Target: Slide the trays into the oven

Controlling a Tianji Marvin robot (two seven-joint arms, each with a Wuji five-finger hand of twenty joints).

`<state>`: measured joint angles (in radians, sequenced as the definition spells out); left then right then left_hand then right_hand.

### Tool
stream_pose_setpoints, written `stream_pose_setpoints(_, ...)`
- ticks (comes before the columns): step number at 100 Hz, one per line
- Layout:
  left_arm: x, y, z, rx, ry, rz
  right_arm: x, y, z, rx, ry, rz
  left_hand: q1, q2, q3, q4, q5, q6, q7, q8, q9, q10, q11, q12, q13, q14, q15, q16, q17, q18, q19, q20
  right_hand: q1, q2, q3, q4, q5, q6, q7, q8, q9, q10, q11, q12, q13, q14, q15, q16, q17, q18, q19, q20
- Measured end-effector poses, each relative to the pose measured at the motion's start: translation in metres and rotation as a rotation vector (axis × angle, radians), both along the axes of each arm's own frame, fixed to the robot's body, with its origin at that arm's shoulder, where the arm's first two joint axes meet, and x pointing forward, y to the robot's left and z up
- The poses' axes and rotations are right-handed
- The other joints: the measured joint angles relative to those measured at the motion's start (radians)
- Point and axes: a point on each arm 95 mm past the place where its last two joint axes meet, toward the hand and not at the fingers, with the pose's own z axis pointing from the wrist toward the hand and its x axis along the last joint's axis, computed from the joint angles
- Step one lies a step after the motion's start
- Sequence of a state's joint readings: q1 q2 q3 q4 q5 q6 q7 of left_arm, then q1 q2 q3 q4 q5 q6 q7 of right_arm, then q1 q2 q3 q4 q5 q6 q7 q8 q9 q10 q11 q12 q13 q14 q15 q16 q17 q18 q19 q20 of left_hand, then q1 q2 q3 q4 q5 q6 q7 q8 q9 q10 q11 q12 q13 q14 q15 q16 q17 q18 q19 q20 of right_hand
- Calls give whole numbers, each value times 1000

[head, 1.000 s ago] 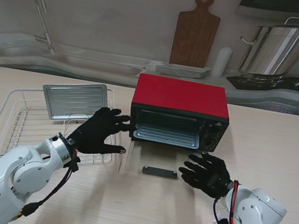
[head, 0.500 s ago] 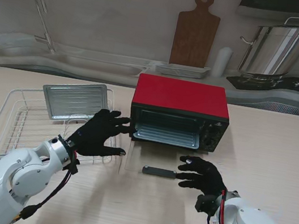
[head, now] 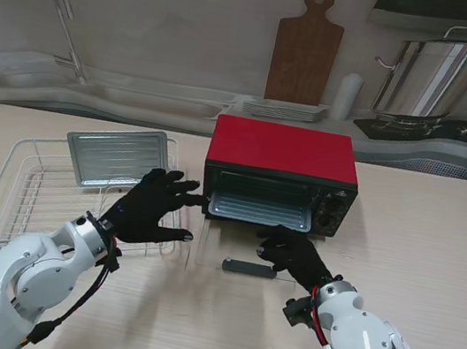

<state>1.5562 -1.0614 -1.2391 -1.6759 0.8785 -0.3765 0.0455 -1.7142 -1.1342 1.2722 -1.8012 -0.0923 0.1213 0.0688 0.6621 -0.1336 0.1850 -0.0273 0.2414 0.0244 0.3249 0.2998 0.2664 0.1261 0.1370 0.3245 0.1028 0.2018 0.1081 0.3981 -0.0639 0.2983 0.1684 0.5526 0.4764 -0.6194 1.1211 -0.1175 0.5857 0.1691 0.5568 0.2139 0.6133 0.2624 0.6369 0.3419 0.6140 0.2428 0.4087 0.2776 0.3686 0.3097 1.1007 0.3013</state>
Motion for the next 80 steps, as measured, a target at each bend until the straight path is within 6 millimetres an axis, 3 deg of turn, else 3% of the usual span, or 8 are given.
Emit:
stream_pose_setpoints(38, 0, 0, 0, 7, 0, 0, 17, 24, -5, -324, -161, 128, 0, 0, 0, 0, 0, 0, 0, 0, 0, 0, 0, 0, 0, 0, 0, 0, 0, 0, 0, 0, 0, 1, -3, 0, 18, -26, 28, 27, -10, -28, -3, 0, -36, -48, -24, 0, -69, -66, -27, 0)
stream_pose_setpoints(64, 0, 1, 1, 9, -4, 3, 26, 36, -8, -433, -202, 173, 0, 1, -10, 0, 0, 0, 0, 0, 0, 0, 0, 0, 0, 0, 0, 0, 0, 0, 0, 0, -26, 32, -6, 0, 16, -38, -21, 29, -25, -61, -114, -41, -97, -107, -150, -63, -159, -114, -131, -28)
stream_pose_setpoints(76, 0, 1, 1, 8, -4, 3, 29, 40, -9, -463, -197, 188, 0, 1, -10, 0, 0, 0, 0, 0, 0, 0, 0, 0, 0, 0, 0, 0, 0, 0, 0, 0, -37, 52, -7, 0, -4, -39, -54, -13, -36, -64, -149, -54, -98, -114, -206, -92, -185, -146, -169, -52)
stream_pose_setpoints(80, 0, 1, 1, 8, -4, 3, 30, 41, -10, -472, -193, 190, 0, 1, -10, 0, 0, 0, 0, 0, 0, 0, 0, 0, 0, 0, 0, 0, 0, 0, 0, 0, -37, 57, -8, 29, -4, -39, -61, -18, -36, -64, -161, -58, -98, -118, -222, -103, -189, -150, -178, -57)
